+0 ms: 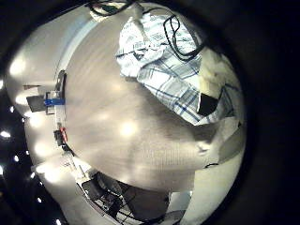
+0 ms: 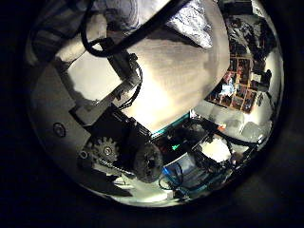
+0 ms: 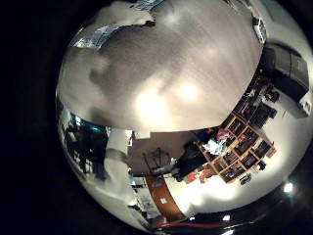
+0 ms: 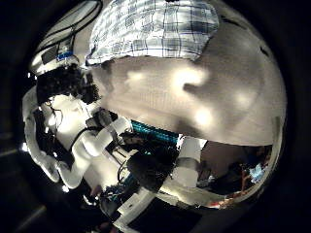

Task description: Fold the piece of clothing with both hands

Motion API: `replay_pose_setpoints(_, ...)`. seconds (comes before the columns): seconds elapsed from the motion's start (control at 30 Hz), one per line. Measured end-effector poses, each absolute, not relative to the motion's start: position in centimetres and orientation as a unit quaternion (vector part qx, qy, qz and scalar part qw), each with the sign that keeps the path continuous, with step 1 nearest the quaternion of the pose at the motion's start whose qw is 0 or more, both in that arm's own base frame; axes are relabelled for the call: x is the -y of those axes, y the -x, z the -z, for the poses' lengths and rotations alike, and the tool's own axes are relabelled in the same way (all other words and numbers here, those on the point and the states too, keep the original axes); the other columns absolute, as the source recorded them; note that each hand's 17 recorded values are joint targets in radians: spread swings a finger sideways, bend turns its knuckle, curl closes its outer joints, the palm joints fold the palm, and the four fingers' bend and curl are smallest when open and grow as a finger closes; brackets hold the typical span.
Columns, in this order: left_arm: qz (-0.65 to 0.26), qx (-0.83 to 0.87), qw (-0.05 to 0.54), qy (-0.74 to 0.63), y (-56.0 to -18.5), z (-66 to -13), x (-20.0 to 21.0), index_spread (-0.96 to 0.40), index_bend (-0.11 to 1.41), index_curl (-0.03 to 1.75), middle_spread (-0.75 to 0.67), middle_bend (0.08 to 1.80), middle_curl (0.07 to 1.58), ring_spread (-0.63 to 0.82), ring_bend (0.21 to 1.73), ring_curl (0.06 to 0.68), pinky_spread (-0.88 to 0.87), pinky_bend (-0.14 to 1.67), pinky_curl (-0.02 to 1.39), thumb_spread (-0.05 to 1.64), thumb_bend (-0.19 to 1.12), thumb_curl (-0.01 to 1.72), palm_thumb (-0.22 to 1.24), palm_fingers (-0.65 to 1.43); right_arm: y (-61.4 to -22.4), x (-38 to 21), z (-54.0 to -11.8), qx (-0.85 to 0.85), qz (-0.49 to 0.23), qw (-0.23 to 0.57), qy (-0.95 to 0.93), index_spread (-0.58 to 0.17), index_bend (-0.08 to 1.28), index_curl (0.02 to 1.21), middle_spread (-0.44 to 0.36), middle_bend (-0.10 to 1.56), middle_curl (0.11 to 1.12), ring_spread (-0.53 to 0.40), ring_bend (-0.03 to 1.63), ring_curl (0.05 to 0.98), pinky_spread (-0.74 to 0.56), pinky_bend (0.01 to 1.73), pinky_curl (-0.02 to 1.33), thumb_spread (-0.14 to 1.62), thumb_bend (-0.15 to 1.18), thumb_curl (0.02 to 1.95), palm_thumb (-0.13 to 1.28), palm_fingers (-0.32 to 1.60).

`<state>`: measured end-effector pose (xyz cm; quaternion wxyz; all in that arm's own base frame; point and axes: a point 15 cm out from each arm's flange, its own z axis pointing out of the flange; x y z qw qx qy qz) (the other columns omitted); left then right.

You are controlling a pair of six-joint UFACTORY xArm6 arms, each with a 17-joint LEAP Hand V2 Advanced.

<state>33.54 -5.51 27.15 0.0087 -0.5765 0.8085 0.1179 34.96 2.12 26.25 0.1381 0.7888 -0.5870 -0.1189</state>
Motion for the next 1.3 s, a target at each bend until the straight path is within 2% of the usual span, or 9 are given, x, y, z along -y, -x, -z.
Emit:
replay_pose_setpoints(0.17,-0.128,-0.812,0.002,0.569,-33.2,-28.1,5.7,-0.61,0.70,0.93,-0.50,1.14,0.86,-0.43,1.45,0.543,-0.54,1.16,0.85,1.00,-0.01,0.56,0.85,1.02,-34.1,-3.9,-21.6,0.590,0.112,0.148,-0.786,-0.250,0.15,0.28,-0.086,0.37,0.40,-0.146,0.87,0.245,0.18,0.85,0.06,1.03,-0.02,0.30,0.27,0.33)
replay_pose_setpoints(0.47,-0.131,-0.813,-0.001,0.568,-33.3,-28.9,5.5,-0.66,0.65,1.07,-0.52,1.15,0.89,-0.43,1.47,0.542,-0.58,1.14,0.90,1.00,-0.02,0.59,0.85,1.00,-33.0,-7.4,-19.8,0.567,0.099,0.171,-0.799,-0.220,0.17,0.30,-0.091,0.40,0.42,-0.146,0.90,0.258,0.15,0.89,0.05,1.01,-0.03,0.31,0.28,0.31)
replay_pose_setpoints(0.53,-0.137,-0.814,-0.006,0.565,-33.1,-28.9,5.5,-0.67,0.64,1.08,-0.52,1.15,0.89,-0.43,1.47,0.541,-0.58,1.14,0.91,1.00,-0.02,0.59,0.85,1.00,-33.6,-7.5,-19.4,0.568,0.086,0.164,-0.802,-0.237,0.19,0.30,-0.113,0.46,0.43,-0.175,0.92,0.260,0.11,0.88,0.04,1.03,0.00,0.32,0.36,0.40)
replay_pose_setpoints(0.6,-0.145,-0.815,-0.013,0.561,-32.7,-29.0,5.3,-0.68,0.63,1.12,-0.52,1.15,0.89,-0.42,1.47,0.538,-0.59,1.13,0.92,1.00,-0.02,0.59,0.85,1.00,-34.6,-7.6,-18.7,0.573,0.064,0.151,-0.803,-0.294,0.17,0.29,-0.175,0.55,0.46,-0.235,1.05,0.272,-0.10,1.04,0.04,1.07,0.05,0.35,0.50,0.82)
replay_pose_setpoints(0.67,-0.148,-0.816,-0.016,0.559,-32.3,-29.2,5.1,-0.68,0.61,1.14,-0.52,1.15,0.89,-0.42,1.47,0.536,-0.60,1.12,0.93,1.00,-0.02,0.60,0.85,1.00,-35.6,-7.7,-18.4,0.582,0.042,0.135,-0.801,-0.357,0.32,0.35,-0.216,0.62,0.50,-0.251,1.09,0.310,-0.26,1.13,0.10,1.10,0.11,0.38,0.64,1.16)
replay_pose_setpoints(0.8,-0.147,-0.817,-0.022,0.558,-31.9,-29.7,4.5,-0.69,0.58,1.18,-0.52,1.14,0.90,-0.42,1.47,0.532,-0.61,1.11,0.95,1.00,-0.02,0.60,0.85,1.01,-36.2,-7.8,-19.9,0.592,0.009,0.099,-0.800,-0.414,0.55,0.51,-0.253,0.83,0.62,-0.246,1.16,0.397,-0.31,1.25,0.20,1.12,0.14,0.42,0.79,1.30)
replay_pose_setpoints(1.03,-0.144,-0.823,-0.037,0.549,-30.5,-31.0,3.8,-0.71,0.54,1.23,-0.53,1.13,0.90,-0.42,1.46,0.526,-0.62,1.08,0.97,1.00,-0.02,0.60,0.84,1.02,-35.8,-6.9,-22.2,0.592,-0.021,0.091,-0.800,-0.420,0.85,0.72,-0.216,1.11,0.73,-0.216,1.32,0.491,-0.25,1.41,0.31,1.14,0.13,0.47,0.90,1.25)
replay_pose_setpoints(1.3,-0.129,-0.829,-0.058,0.540,-28.4,-32.2,3.0,-0.72,0.50,1.28,-0.53,1.11,0.91,-0.43,1.45,0.521,-0.64,1.05,1.00,1.00,-0.02,0.60,0.84,1.03,-32.3,-5.4,-26.6,0.594,-0.021,0.103,-0.798,-0.386,0.97,0.87,-0.171,1.25,0.78,-0.203,1.42,0.560,-0.20,1.49,0.39,1.17,0.11,0.54,0.96,1.14)
